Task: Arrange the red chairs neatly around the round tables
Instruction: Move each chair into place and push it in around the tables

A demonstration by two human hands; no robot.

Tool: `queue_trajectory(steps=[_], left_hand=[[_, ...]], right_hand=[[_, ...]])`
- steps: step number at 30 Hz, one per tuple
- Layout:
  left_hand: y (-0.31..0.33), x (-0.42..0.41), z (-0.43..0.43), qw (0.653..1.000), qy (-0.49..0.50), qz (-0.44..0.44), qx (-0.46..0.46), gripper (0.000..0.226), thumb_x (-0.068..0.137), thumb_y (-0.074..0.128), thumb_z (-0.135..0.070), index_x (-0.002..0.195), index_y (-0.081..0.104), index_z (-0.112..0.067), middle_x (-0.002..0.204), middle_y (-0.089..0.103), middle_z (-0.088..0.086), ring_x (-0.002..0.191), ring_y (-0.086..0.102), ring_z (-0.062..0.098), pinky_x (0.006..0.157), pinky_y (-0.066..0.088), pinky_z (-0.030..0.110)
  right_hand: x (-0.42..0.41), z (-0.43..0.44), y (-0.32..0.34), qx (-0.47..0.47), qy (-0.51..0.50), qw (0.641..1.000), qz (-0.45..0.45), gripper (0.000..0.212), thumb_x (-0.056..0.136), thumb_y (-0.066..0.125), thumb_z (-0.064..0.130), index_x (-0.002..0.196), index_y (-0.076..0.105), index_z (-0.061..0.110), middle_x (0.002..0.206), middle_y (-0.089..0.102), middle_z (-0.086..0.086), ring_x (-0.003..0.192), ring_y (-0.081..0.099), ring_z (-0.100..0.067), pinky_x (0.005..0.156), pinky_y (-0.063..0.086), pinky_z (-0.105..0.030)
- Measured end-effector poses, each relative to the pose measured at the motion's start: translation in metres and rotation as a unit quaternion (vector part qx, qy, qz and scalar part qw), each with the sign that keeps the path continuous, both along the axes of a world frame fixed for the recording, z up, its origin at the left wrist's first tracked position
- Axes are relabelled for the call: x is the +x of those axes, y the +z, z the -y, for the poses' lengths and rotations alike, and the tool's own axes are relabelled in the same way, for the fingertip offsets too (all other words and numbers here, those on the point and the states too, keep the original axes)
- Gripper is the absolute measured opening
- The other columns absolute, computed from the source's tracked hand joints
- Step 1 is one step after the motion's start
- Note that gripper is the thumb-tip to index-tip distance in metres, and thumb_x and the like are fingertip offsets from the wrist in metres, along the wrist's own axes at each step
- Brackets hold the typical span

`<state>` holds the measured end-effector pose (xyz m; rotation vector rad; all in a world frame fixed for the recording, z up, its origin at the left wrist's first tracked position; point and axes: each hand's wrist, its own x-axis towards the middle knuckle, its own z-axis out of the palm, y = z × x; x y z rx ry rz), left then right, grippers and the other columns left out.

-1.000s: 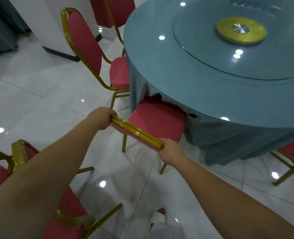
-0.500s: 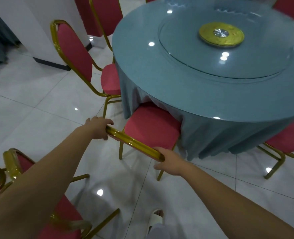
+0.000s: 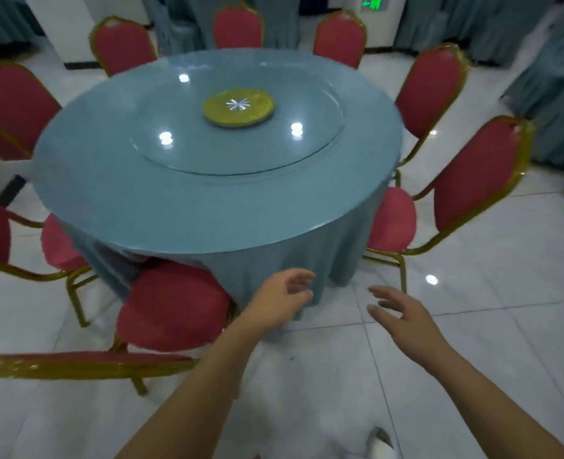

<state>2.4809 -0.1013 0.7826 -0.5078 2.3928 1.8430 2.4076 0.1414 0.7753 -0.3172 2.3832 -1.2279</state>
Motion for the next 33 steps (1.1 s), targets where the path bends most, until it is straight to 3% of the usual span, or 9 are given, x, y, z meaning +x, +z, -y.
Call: queue_trajectory(steps=[5, 7, 9, 13, 19, 27, 33], left_hand=[[-0.024, -0.093, -0.128, 0.998, -0.047, 0.048, 0.003, 0.034, 0.087, 0.067, -0.006, 0.106, 0.064, -0.035, 0.114, 0.067, -0.003, 0.105, 0.064, 0.014, 0.092, 0.054, 0.030], [-0.034, -0.124, -0.176, 0.994, -0.076, 0.074, -0.008, 0.037, 0.087, 0.067, -0.011, 0.111, 0.060, -0.038, 0.121, 0.063, -0.004, 0.106, 0.061, 0.013, 0.086, 0.052, 0.029], [-0.043, -0.154, -0.217, 0.992, -0.095, 0.086, -0.011, 0.042, 0.088, 0.068, -0.015, 0.119, 0.055, -0.038, 0.127, 0.058, -0.003, 0.117, 0.056, 0.016, 0.090, 0.048, 0.028], [-0.045, -0.205, -0.280, 0.983, -0.124, 0.132, -0.016, 0.053, 0.090, 0.068, -0.023, 0.138, 0.048, -0.035, 0.132, 0.049, -0.007, 0.120, 0.048, 0.014, 0.070, 0.044, 0.017], [-0.043, -0.323, -0.333, 0.980, -0.143, 0.112, -0.082, 0.062, 0.089, 0.072, -0.027, 0.144, 0.043, -0.029, 0.141, 0.047, -0.002, 0.126, 0.046, 0.017, 0.097, 0.043, 0.032], [-0.067, -0.521, -0.386, 0.985, -0.116, 0.095, -0.089, 0.099, 0.077, 0.080, -0.048, 0.155, 0.025, -0.026, 0.158, 0.028, 0.002, 0.139, 0.039, 0.025, 0.107, 0.040, 0.036], [-0.064, -0.666, -0.433, 0.988, -0.059, 0.118, -0.080, 0.101, 0.075, 0.081, -0.050, 0.154, 0.025, -0.023, 0.152, 0.041, 0.005, 0.136, 0.045, 0.029, 0.108, 0.044, 0.051]], right_hand=[[-0.064, -0.133, 0.011, -0.053, -0.094, 0.994, -0.025, 0.034, 0.095, 0.065, 0.031, 0.129, 0.061, 0.030, 0.127, 0.060, 0.012, 0.115, 0.058, -0.008, 0.086, 0.046, -0.022], [-0.084, -0.182, 0.009, -0.060, -0.123, 0.990, -0.029, 0.031, 0.094, 0.065, 0.032, 0.125, 0.062, 0.033, 0.119, 0.061, 0.018, 0.109, 0.058, -0.001, 0.078, 0.043, -0.013], [-0.105, -0.222, 0.007, -0.053, -0.132, 0.989, -0.033, 0.028, 0.094, 0.065, 0.034, 0.121, 0.060, 0.037, 0.118, 0.059, 0.021, 0.105, 0.056, 0.004, 0.074, 0.040, -0.009], [-0.147, -0.282, 0.008, -0.052, -0.150, 0.987, -0.015, 0.032, 0.095, 0.064, 0.034, 0.126, 0.058, 0.038, 0.124, 0.056, 0.018, 0.105, 0.053, 0.004, 0.074, 0.039, -0.008], [-0.240, -0.334, 0.005, -0.050, -0.165, 0.985, -0.023, 0.036, 0.094, 0.064, 0.036, 0.129, 0.058, 0.036, 0.130, 0.057, 0.015, 0.116, 0.054, -0.005, 0.088, 0.045, -0.023], [-0.425, -0.351, 0.018, 0.005, -0.097, 0.994, -0.050, 0.041, 0.095, 0.062, 0.038, 0.135, 0.053, 0.035, 0.141, 0.050, 0.014, 0.123, 0.051, -0.008, 0.097, 0.044, -0.027], [-0.548, -0.371, 0.052, 0.065, -0.056, 0.995, -0.055, 0.043, 0.096, 0.061, 0.037, 0.138, 0.051, 0.033, 0.147, 0.047, 0.010, 0.126, 0.050, -0.012, 0.104, 0.047, -0.035]])
